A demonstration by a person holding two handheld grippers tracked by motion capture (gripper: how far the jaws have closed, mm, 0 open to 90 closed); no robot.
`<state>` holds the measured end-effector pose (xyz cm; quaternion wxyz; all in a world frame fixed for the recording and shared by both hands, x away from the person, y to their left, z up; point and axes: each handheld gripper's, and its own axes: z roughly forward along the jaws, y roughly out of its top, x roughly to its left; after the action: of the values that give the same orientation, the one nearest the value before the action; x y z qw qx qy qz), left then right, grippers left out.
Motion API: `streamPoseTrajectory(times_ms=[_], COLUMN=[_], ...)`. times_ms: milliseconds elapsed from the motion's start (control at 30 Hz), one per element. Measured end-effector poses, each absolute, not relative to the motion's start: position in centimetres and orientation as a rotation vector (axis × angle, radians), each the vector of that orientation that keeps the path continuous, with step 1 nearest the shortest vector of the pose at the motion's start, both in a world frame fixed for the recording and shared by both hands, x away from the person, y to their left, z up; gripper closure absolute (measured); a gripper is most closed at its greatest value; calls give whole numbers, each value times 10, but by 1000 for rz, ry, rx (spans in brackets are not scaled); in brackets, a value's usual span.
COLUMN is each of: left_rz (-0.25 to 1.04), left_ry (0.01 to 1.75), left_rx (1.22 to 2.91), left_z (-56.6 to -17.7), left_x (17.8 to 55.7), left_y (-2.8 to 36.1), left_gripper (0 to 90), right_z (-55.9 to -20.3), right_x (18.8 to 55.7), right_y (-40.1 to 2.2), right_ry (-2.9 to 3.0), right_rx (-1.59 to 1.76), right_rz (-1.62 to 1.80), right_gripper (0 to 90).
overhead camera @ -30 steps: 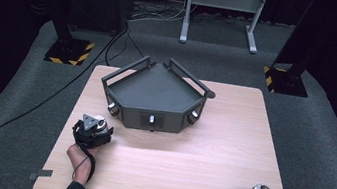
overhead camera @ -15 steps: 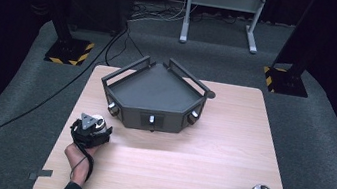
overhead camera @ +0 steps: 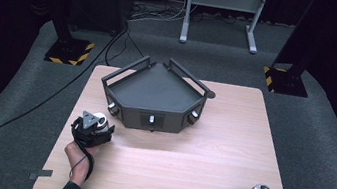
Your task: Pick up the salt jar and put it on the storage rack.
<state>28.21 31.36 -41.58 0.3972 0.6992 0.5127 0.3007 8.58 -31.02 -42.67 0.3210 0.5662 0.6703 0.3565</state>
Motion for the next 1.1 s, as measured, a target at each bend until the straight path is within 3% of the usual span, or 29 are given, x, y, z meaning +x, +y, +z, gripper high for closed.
streamPoseTrajectory(times_ms=[1100], left_rz=[741], left_ry=[1228], left_rx=[1792], left_z=[-395], left_x=[287], left_y=[303], left_gripper=[314], right_z=[-427], right_x=[87], right_y=[-313], right_ry=[1767], right_rx=[1495], right_rz=[945], right_gripper=[0])
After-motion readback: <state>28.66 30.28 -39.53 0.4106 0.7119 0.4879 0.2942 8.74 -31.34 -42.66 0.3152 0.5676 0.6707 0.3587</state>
